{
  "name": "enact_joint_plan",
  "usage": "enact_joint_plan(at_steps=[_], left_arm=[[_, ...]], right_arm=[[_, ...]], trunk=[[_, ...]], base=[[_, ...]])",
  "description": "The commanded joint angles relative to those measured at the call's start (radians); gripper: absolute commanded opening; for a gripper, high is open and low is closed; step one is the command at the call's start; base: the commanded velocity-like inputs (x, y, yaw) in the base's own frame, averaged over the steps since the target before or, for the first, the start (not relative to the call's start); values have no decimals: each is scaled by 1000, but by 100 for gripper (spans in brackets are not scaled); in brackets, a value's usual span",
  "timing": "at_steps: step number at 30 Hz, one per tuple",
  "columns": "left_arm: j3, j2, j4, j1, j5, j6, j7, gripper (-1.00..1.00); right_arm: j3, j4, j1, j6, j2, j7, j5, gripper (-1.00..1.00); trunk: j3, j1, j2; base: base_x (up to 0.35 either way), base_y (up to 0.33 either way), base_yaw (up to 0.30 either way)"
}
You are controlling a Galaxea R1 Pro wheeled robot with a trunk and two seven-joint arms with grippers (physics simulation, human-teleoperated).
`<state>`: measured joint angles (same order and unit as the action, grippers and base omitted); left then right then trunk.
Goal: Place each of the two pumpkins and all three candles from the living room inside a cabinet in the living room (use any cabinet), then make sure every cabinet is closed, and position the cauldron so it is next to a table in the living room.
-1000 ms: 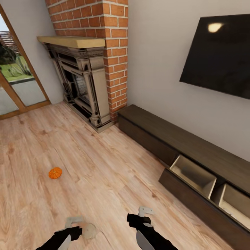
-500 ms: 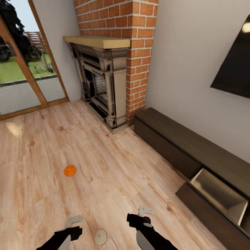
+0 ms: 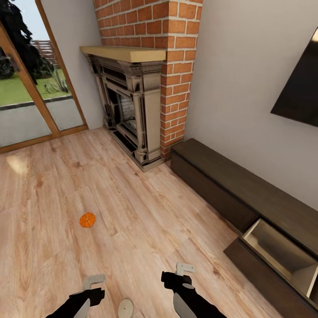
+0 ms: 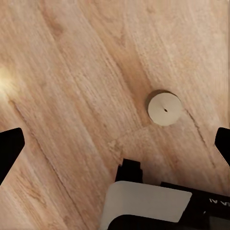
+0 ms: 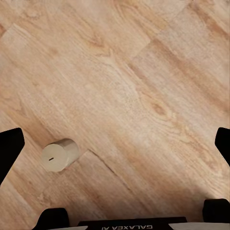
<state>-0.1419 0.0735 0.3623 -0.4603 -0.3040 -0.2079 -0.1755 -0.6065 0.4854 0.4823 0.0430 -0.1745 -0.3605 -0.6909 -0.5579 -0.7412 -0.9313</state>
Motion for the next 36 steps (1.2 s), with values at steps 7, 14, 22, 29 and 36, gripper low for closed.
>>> enact_joint_plan(at_steps=[7, 14, 22, 29, 36], left_arm=[[-8, 0, -6, 0, -9, -5, -8, 100], [-9, 0, -11, 0, -6, -4, -8, 100], [-9, -1, -11, 0, -8, 21, -8, 100], [-14, -3, -11, 0, -10, 27, -7, 100], [-17, -6, -57, 0, -7, 89, -7, 100]], right_arm=[[-4, 1, 1, 5, 0, -8, -1, 100], [-4, 1, 1, 5, 0, -8, -1, 100], [-4, 1, 1, 5, 0, -8, -1, 100], [-3, 1, 1, 4, 0, -8, -2, 100], [-3, -1, 0, -27, 0, -8, -2, 100]], trunk=[[-1, 0, -1], [-1, 0, -1], [-23, -27, -50], [-45, -54, -99], [-67, -81, -148]], base=[[89, 10, 0], [17, 2, 0], [0, 0, 0], [0, 0, 0], [0, 0, 0]])
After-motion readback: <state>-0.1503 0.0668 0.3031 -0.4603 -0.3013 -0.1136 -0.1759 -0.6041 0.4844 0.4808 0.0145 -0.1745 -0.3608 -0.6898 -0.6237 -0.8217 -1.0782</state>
